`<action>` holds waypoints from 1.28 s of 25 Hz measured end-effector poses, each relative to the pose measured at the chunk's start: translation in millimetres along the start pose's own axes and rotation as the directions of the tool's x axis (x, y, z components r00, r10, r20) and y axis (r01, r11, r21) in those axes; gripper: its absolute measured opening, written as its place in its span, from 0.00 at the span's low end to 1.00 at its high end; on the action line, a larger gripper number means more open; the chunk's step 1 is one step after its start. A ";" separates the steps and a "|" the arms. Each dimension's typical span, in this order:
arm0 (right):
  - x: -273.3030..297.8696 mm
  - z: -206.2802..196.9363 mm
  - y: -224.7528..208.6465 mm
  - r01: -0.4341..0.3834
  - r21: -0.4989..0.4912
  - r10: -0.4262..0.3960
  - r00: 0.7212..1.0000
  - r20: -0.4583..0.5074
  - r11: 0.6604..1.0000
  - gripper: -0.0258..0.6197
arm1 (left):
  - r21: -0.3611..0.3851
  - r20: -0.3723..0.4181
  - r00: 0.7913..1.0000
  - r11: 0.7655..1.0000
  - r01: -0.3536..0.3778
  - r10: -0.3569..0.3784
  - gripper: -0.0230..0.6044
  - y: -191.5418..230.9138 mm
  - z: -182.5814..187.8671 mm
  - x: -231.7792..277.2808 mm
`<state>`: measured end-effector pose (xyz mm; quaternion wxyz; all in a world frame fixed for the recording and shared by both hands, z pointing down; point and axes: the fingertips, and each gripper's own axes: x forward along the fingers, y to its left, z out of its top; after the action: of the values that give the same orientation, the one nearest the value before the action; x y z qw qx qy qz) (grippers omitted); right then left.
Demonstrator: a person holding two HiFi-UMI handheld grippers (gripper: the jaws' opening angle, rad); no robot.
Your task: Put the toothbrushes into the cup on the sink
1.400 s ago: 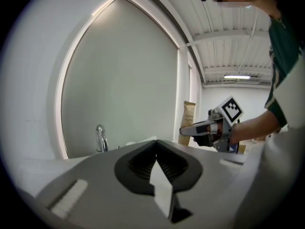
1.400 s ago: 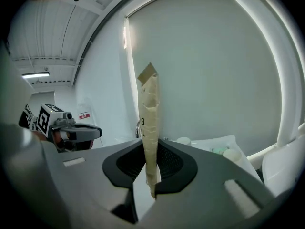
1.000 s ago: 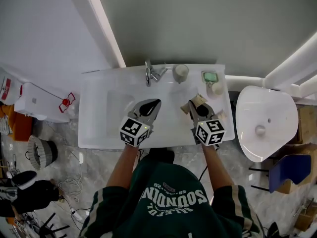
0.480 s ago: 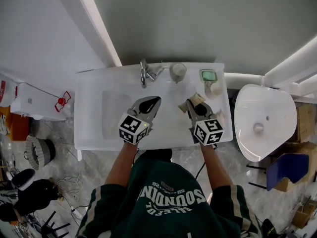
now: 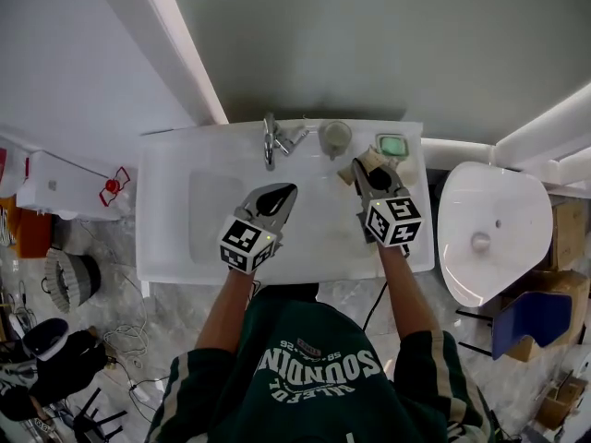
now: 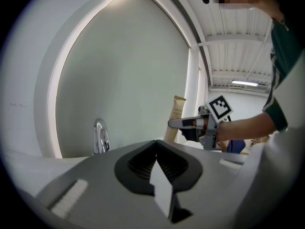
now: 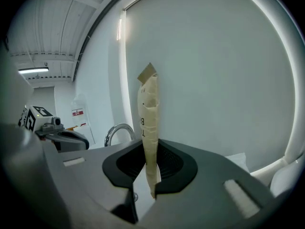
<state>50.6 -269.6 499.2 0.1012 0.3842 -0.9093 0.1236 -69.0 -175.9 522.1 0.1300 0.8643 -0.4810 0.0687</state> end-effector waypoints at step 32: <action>159.0 -98.4 -63.6 0.112 0.074 -0.083 0.944 -0.319 0.991 0.20 | -0.034 -0.069 0.986 0.988 0.149 -0.151 0.12 17.7 -17.8 27.1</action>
<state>-3.4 -389.9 646.3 0.2335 0.4082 -0.8548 0.2196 -69.7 -201.6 548.5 0.1644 0.8930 -0.4108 0.0825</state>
